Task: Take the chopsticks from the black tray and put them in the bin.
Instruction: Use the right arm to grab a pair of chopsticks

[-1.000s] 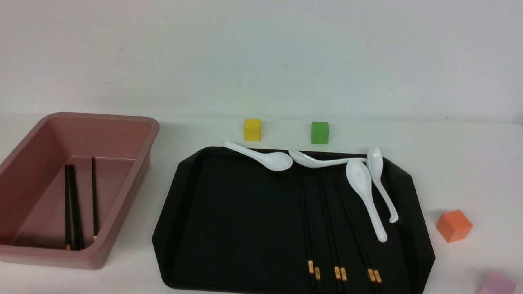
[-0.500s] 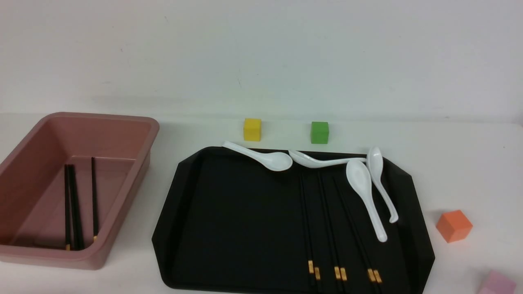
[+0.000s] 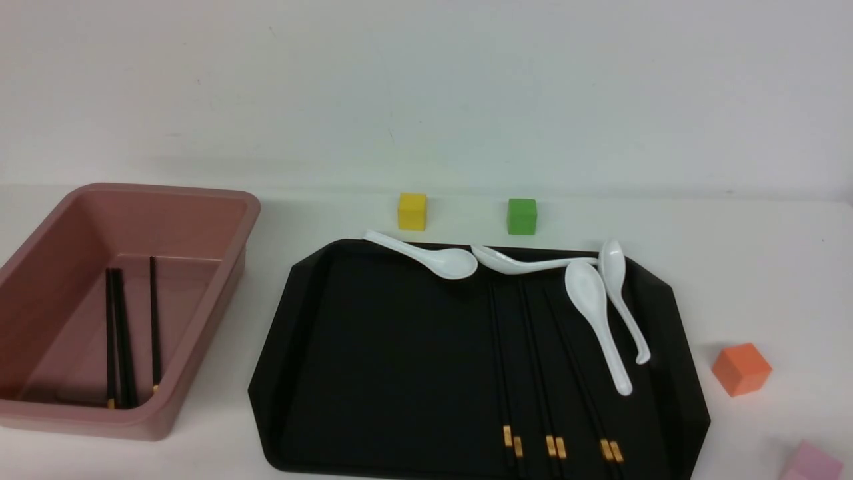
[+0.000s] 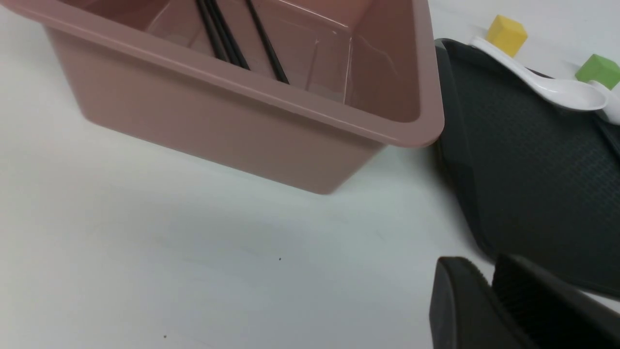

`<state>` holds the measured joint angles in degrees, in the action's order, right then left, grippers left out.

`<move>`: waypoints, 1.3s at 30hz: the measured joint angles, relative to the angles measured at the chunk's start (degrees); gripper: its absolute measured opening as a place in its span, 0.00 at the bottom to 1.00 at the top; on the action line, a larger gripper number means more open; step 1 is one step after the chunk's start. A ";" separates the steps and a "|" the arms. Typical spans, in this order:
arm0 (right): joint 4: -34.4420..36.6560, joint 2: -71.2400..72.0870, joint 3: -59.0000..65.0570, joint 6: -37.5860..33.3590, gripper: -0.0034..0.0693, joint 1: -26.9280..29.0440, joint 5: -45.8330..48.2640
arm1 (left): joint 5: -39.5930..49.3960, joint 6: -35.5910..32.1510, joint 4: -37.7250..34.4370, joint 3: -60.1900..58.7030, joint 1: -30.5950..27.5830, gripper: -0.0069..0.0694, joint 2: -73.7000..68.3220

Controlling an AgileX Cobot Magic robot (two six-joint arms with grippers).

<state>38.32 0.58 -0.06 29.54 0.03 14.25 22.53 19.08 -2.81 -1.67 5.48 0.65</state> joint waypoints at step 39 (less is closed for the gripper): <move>-35.52 -98.62 -68.00 -3.76 0.34 -38.91 33.29 | 0.00 0.00 0.00 0.00 0.00 0.26 0.00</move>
<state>2.80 -98.04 -68.06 25.78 -38.89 47.54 22.53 19.08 -2.81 -1.67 5.48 0.65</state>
